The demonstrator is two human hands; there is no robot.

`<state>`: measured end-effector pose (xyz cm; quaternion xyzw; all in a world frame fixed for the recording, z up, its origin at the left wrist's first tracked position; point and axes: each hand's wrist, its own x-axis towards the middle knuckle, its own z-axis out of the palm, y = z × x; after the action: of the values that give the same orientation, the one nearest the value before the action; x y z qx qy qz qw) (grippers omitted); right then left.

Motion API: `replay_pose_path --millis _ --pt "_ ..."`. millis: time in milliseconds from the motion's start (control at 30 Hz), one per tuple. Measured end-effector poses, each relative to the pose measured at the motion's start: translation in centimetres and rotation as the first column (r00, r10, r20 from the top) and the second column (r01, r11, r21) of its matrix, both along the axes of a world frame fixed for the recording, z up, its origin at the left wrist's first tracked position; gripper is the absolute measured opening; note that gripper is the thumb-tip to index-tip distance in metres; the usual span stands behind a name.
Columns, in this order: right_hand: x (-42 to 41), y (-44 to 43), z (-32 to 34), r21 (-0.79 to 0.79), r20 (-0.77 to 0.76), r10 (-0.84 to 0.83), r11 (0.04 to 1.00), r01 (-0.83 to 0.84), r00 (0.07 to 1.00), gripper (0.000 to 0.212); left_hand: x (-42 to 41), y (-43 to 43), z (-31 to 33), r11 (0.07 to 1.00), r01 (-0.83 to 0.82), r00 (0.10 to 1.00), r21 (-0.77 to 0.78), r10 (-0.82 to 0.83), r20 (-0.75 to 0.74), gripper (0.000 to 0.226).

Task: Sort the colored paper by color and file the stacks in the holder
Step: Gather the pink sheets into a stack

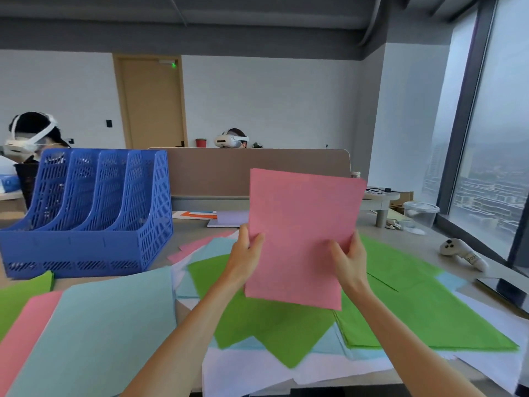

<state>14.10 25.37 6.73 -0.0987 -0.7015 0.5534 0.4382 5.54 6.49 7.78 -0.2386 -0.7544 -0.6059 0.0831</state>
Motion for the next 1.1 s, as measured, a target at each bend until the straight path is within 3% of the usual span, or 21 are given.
replay_pose_path --millis 100,233,400,600,733,833,900,1000,1100 --pt "-0.4 -0.6 0.0 -0.025 0.013 -0.025 0.999 0.026 1.0 0.015 0.6 -0.2 -0.6 0.999 0.013 1.0 -0.052 -0.012 0.026 0.011" --pt "-1.5 -3.2 3.6 0.032 -0.081 -0.032 0.999 0.034 0.996 0.016 0.2 -2.8 1.9 0.999 -0.046 0.999 0.015 0.047 -0.015 0.014" --pt "-3.7 -9.6 6.9 0.026 -0.108 0.147 0.989 -0.145 0.983 0.011 0.8 -10.8 4.6 0.981 -0.12 0.993 0.152 0.12 0.01 0.015" --pt "-7.7 -19.0 6.2 -0.074 0.149 0.396 0.918 -0.389 0.906 0.006 2.1 -22.4 3.1 0.963 -0.255 0.949 0.091 0.231 0.215 0.024" --pt "-9.3 -26.3 4.6 -0.161 0.348 0.586 0.807 -0.569 0.732 0.023 3.5 -30.0 1.3 0.883 -0.47 0.864 0.013 0.456 0.214 0.021" --pt "-9.8 -29.0 2.4 -0.212 0.493 0.672 0.709 -0.673 0.553 0.011 4.8 -34.4 -0.6 0.848 -0.53 0.814 -0.017 0.514 0.269 0.018" --pt "-9.9 -29.3 0.7 -0.196 0.607 0.635 0.703 -0.684 0.479 0.009 5.5 -36.6 -2.3 0.835 -0.549 0.783 -0.04 0.531 0.326 0.026" --pt "-10.1 -28.6 -1.2 -0.024 0.759 0.411 0.793 -0.609 0.505 0.036 5.4 -38.3 -4.4 0.83 -0.554 0.764 -0.063 0.537 0.357 0.031" --pt "-10.8 -27.6 -2.2 -0.092 0.766 0.422 0.819 -0.567 0.485 0.044 4.9 -38.4 -4.9 0.838 -0.538 0.758 -0.091 0.528 0.383 0.029"
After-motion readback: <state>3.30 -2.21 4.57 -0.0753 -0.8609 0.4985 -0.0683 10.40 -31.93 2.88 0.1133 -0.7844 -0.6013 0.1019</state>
